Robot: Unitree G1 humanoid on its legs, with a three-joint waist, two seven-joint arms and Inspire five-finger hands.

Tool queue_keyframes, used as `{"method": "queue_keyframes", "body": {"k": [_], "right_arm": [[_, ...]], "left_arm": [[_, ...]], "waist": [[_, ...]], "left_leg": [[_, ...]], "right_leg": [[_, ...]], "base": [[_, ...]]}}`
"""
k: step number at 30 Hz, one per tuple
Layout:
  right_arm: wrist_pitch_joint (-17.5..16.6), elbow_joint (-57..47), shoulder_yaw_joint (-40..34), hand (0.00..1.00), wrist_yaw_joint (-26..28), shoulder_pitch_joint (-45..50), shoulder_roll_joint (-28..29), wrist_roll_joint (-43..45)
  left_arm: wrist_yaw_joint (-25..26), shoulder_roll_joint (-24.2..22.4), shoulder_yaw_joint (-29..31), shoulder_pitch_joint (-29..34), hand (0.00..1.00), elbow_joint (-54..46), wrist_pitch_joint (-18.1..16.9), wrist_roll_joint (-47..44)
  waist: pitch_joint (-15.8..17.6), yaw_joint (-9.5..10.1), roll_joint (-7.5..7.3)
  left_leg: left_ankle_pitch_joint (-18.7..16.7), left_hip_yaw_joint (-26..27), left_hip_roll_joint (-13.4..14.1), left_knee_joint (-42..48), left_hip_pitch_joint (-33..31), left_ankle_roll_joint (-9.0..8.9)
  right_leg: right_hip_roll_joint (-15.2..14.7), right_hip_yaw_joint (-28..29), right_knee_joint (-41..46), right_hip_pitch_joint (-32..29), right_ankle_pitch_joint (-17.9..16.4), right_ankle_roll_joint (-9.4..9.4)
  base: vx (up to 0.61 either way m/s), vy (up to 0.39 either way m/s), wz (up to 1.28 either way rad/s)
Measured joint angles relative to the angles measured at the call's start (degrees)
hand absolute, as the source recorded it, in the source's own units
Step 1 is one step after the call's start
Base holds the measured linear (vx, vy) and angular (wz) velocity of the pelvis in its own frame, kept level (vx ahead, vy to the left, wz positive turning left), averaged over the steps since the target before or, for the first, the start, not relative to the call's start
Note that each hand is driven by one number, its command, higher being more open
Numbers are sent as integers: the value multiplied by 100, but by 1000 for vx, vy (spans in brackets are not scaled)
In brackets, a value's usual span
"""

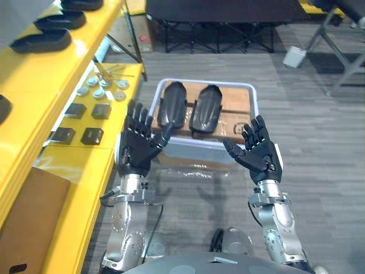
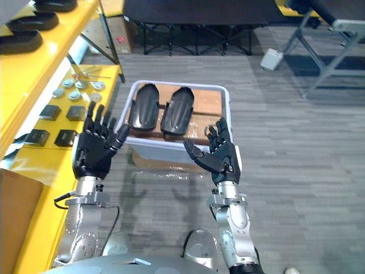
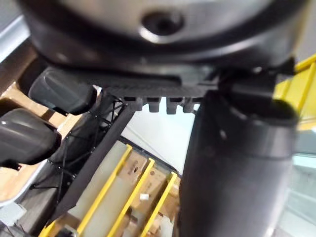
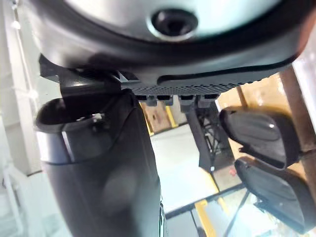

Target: Walk over and take three plastic housings, then place them on the shelf

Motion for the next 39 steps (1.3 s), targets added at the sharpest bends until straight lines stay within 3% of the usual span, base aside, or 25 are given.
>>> {"method": "queue_keyframes", "body": {"k": [2,4,5,6,8,10,12,13,14,15,18,22,27,35,39], "right_arm": [[-5,-4,-99,100,-197,-9,-85,-31],[-5,18,-255,100,-605,-71,-144,-422],[-6,36,-257,100,-701,-108,-156,-459],[-7,95,-194,100,-857,-169,-158,-539],[89,139,-113,100,-1122,-298,-118,-696],[345,210,-185,100,-1544,-408,-84,-889],[501,362,-227,100,-1861,-440,-39,-883],[523,420,-241,100,-2040,-433,-8,-874],[523,423,-274,100,-2107,-423,11,-869],[525,422,-413,100,-2199,-434,95,-864],[710,580,-803,100,-2395,-488,80,-826],[962,1049,-1136,100,-2754,-743,48,-883],[1144,1825,-1486,100,-3131,-2075,-510,-853],[1525,3711,-1563,100,-2725,-3876,-1280,-591],[1696,4584,-1354,100,-2438,-4673,-1645,-370]], "left_arm": [[-129,3,-3,99,100,-1,-2,4],[-202,3,2,98,100,-28,-62,7],[-205,4,1,99,100,-27,-77,7],[-209,6,-17,111,100,-17,-90,6],[-227,118,-25,6,100,-14,-122,9],[-225,231,-145,-99,100,-11,-115,9],[-228,258,-209,-107,100,-23,-107,15],[-224,237,-168,-71,100,-26,-111,41],[-222,238,-139,-65,100,-36,-111,56],[-215,292,-102,-69,100,-60,-112,58],[-200,276,-176,52,100,-45,3,61],[-201,282,-179,51,100,-45,99,59],[-191,325,7,-130,100,-92,84,60],[-124,486,-21,-628,100,-58,65,60],[-108,494,-46,-871,100,224,-60,57]], "waist": [[-12,119,1],[-42,268,72],[-51,292,90],[-78,378,136],[-127,251,-186],[-106,175,-324],[-89,153,-288],[-96,144,-288],[-108,133,-307],[-117,109,-429],[-117,82,-339],[-83,78,-356],[372,126,-396],[961,459,-298],[1004,617,-306]], "left_leg": [[-135,381,-331,-241,-196,79],[79,703,-664,-1071,-633,184],[332,716,-701,-1342,-679,206],[1191,753,-759,-1623,-665,330],[1224,976,-1026,-1878,-691,460],[1285,1002,-1200,-2186,-588,557],[1327,1001,-1169,-2498,-243,613],[1407,1005,-1161,-2748,-36,588],[1443,1004,-1175,-2841,7,567],[1482,982,-1274,-2910,-24,519],[1632,886,-1284,-3144,-55,389],[1803,827,-1239,-3381,-47,332],[2056,727,-1290,-3619,-286,398],[2566,491,-1341,-4072,-516,506],[2658,374,-1350,-4061,-807,525]], "right_leg": [[16,-116,-476,384,86,69],[7,-127,-801,566,159,199],[14,-92,-824,556,160,253],[-1,123,-833,537,137,405],[-237,206,-941,396,293,543],[-364,193,-890,332,478,528],[-437,252,-460,210,473,468],[-338,365,-764,229,416,345],[-283,367,-979,192,479,363],[-286,369,-1190,17,828,417],[-209,323,-1247,8,759,436],[-105,303,-1252,-39,765,422],[-97,318,-1227,-329,795,385],[-37,176,-1216,-600,873,371],[-36,152,-1144,-860,874,372]], "base": [[276,-46,22],[212,83,-8],[213,153,-55],[251,134,-56],[320,132,-23],[216,91,13],[158,44,-1],[101,5,-1],[57,-68,6],[31,-107,20],[18,-82,9],[-31,-35,7],[-105,56,11],[-72,35,17],[0,12,15]]}}
